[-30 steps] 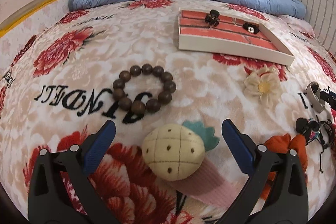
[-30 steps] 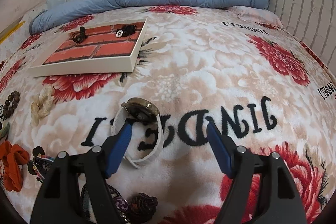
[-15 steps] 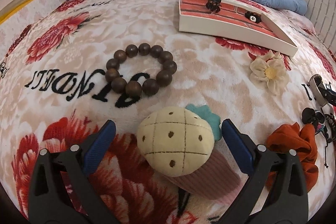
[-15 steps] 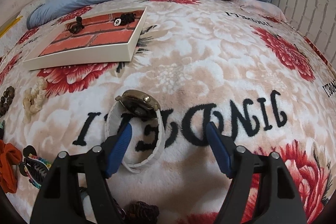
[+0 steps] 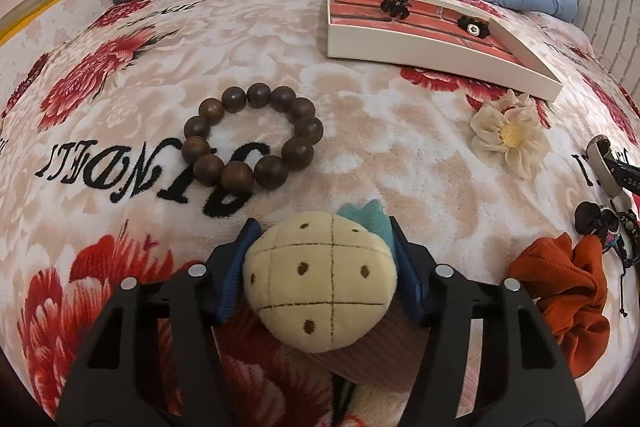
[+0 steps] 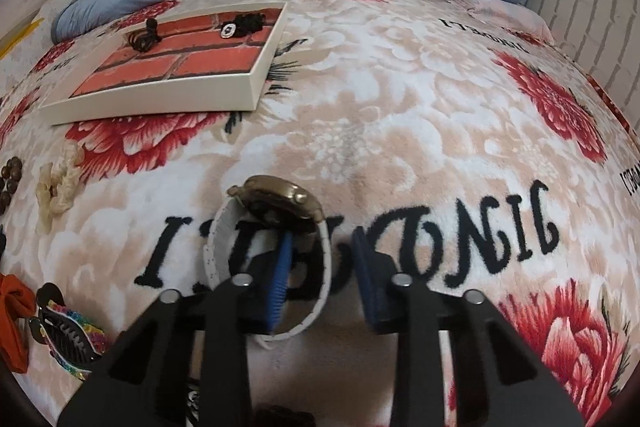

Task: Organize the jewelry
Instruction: 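Grasp the pineapple pink hair clip with left tool while right tool grasps the white-strap watch, then carry the pineapple clip and watch with both tools over the tray and lower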

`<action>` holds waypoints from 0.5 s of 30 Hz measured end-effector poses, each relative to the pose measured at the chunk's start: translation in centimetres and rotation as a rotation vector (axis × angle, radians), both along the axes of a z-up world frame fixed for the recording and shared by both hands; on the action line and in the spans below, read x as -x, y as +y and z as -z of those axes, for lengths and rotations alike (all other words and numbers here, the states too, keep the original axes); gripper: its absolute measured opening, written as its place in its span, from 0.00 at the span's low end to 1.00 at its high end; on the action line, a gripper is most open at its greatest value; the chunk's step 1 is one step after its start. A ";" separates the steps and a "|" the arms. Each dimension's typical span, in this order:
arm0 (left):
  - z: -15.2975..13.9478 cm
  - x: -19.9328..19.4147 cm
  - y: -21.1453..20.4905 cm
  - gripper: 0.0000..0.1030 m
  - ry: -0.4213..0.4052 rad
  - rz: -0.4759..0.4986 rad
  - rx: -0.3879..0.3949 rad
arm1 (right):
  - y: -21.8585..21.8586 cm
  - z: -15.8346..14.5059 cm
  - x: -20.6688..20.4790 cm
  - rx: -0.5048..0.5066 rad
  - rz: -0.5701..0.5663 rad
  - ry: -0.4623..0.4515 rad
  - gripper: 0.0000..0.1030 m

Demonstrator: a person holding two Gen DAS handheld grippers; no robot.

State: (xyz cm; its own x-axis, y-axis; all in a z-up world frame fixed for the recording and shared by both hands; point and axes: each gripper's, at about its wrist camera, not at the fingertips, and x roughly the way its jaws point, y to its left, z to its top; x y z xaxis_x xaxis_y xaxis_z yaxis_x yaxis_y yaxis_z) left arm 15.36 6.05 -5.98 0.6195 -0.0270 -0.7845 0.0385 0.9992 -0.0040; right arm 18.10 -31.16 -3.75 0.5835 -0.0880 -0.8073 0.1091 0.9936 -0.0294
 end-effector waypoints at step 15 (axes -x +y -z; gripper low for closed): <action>-1.4 0.1 -0.2 0.51 -0.033 0.016 0.012 | 0.1 -1.3 0.0 0.003 -0.009 -0.034 0.05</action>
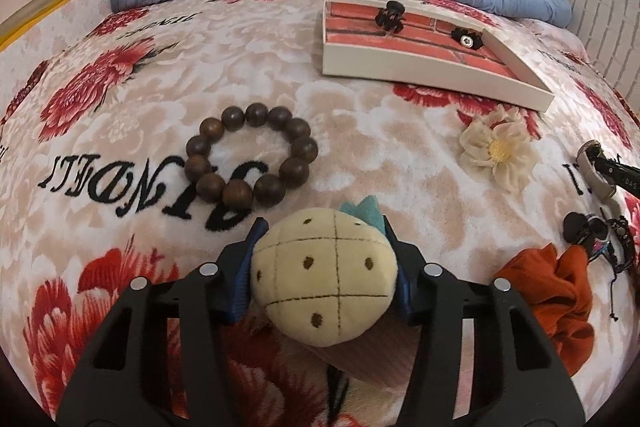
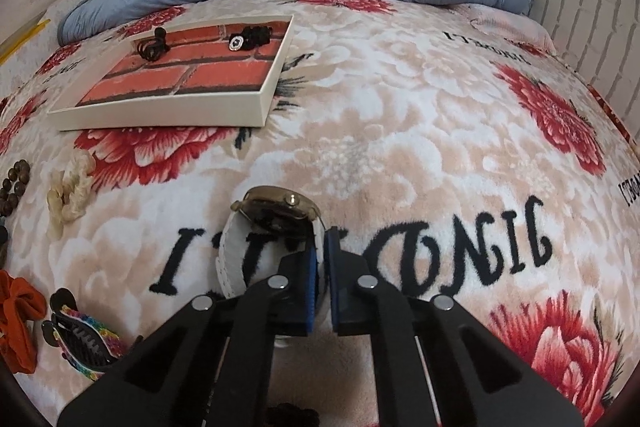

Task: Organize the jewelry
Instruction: 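Carry the pineapple clip and watch with both tools over the tray and lower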

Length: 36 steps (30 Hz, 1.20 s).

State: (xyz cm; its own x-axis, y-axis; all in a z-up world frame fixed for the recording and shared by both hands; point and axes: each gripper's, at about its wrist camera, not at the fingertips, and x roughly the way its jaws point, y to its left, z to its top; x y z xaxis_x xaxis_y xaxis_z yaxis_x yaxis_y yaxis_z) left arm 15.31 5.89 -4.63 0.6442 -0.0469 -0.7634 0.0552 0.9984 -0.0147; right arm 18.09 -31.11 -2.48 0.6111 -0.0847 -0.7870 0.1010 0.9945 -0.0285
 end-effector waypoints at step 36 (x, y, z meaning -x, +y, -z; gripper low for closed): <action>-6.8 -25.5 -5.9 0.51 -0.087 0.042 0.012 | 5.7 -4.1 -18.6 -0.054 -0.015 -0.082 0.05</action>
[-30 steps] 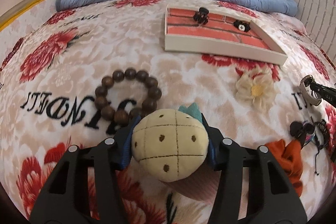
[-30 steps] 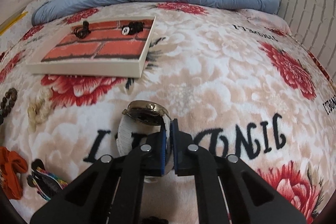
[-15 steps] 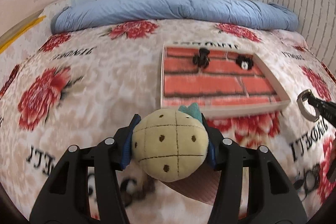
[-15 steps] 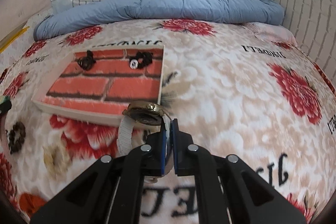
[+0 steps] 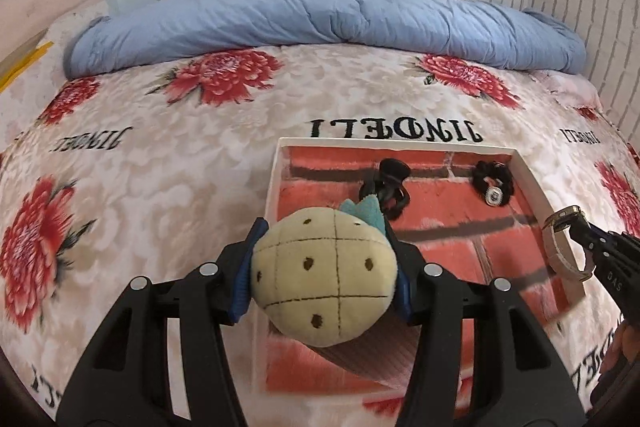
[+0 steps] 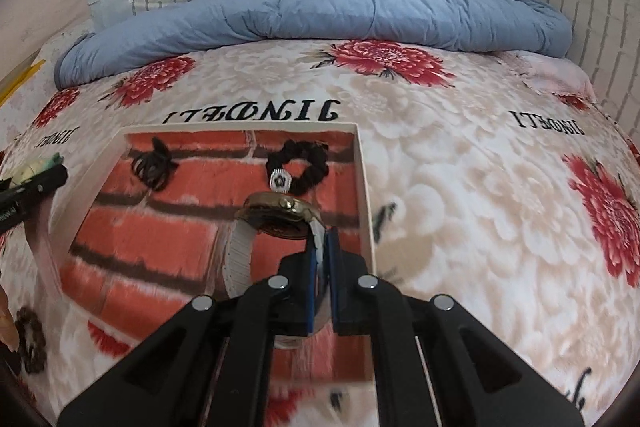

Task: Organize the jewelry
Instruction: 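Carry the pineapple clip and watch with both tools over the tray and lower, then open left tool dropping the pineapple clip while right tool releases the watch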

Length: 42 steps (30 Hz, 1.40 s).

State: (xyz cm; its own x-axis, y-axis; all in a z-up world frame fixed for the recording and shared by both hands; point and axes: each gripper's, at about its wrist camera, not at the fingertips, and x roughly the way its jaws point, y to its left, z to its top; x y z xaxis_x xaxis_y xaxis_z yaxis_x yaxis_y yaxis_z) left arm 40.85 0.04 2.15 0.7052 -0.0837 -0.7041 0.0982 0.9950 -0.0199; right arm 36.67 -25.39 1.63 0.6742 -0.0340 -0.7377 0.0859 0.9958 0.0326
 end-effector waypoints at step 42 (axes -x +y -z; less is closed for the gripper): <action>6.8 -8.0 -2.5 0.53 0.248 0.021 -0.086 | -0.2 5.2 -6.5 -0.044 0.042 0.110 0.08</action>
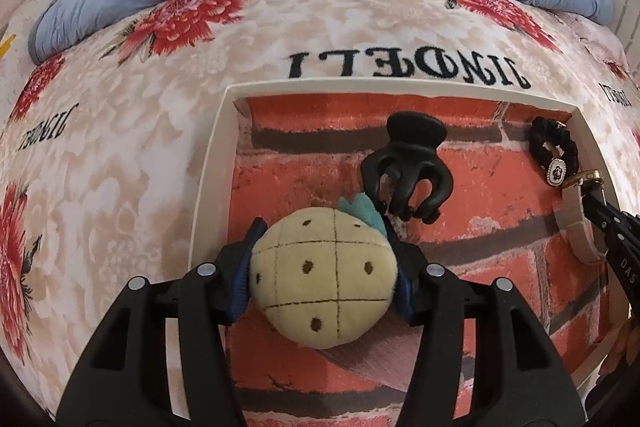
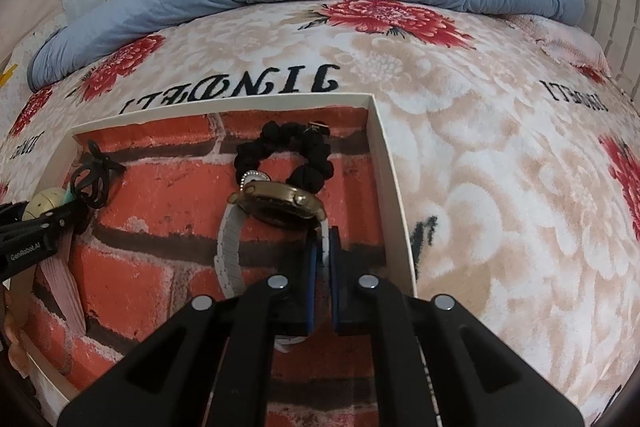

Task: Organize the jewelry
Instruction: 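Open left tool dropping the pineapple clip while right tool releases the watch, then raise both tools away from the tray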

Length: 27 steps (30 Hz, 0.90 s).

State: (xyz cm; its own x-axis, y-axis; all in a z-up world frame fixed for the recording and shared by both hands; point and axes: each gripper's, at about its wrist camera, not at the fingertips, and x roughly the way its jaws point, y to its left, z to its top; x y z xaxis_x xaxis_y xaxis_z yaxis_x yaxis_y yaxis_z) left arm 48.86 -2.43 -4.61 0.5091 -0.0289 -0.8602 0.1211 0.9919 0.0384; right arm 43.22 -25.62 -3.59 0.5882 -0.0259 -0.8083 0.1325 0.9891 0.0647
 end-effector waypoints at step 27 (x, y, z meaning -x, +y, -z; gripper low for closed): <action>-6.2 8.2 0.7 0.94 -0.139 0.031 0.009 | -1.9 -6.2 6.7 -0.015 -0.078 -0.070 0.75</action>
State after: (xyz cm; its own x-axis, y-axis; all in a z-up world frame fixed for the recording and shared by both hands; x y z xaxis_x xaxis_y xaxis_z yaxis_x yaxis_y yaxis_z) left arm 40.63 -1.77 1.54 0.6219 -0.0543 -0.7812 0.1462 0.9881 0.0477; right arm 36.50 -27.53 2.61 0.6430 0.0342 -0.7651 0.0496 0.9950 0.0861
